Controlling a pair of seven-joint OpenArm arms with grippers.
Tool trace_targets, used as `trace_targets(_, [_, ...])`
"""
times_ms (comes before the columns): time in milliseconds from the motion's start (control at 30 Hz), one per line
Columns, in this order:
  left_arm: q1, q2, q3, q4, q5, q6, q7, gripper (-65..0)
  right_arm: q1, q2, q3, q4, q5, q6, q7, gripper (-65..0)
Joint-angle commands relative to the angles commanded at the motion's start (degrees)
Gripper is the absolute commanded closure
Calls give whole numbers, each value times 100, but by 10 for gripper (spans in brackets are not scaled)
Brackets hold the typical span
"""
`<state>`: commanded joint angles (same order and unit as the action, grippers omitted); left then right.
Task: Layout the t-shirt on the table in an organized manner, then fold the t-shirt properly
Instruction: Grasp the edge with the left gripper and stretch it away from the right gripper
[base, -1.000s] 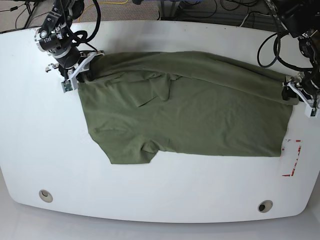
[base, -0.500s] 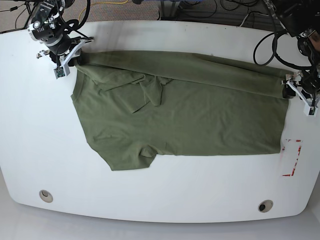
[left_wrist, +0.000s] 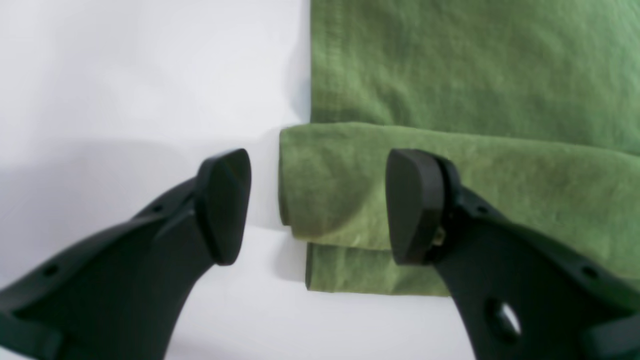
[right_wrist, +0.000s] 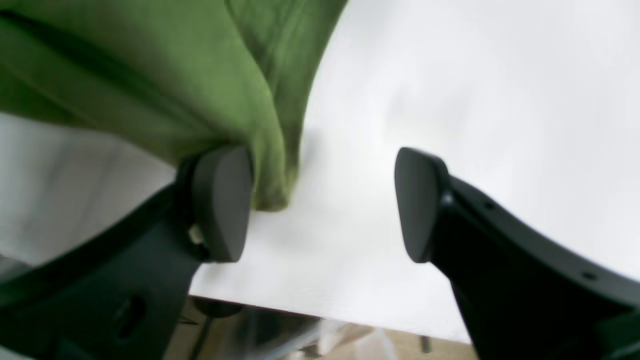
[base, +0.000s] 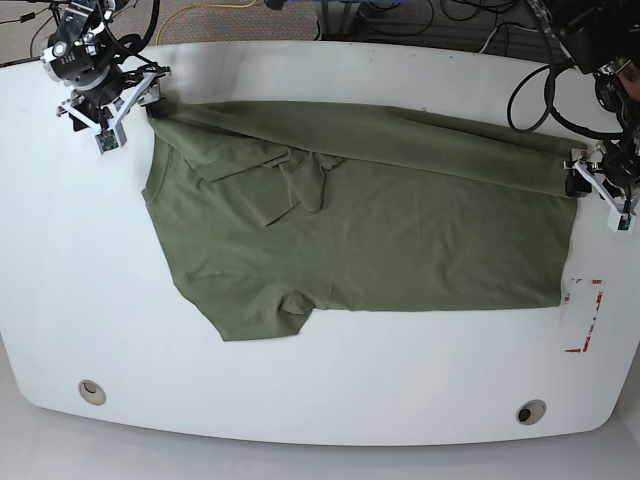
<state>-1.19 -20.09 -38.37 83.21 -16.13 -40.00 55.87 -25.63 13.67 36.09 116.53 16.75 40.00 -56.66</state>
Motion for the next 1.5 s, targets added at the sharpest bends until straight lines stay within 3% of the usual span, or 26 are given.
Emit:
trace_targets(300, [44, 44, 0, 9, -18, 0, 18, -396, -62, -62, 167, -9, 624, 0, -97, -430])
trace_targets(733, [273, 484, 378, -35, 9, 0, -18, -396, -26, -738, 158, -9, 712, 0, -299, -430])
trace_targets(1167, [281, 554, 413, -273, 185, 0, -26, -396, 404, -914, -26, -211, 712, 0, -299, -423])
trace_targets(1300, [273, 545, 404, -580, 448, 0, -202, -396, 413, -905, -255, -299, 703, 0, -299, -341])
trace_targets(1500, [501, 545, 404, -615, 475, 0, -352, -396, 519, -914, -387, -457, 703, 0, -290, -149])
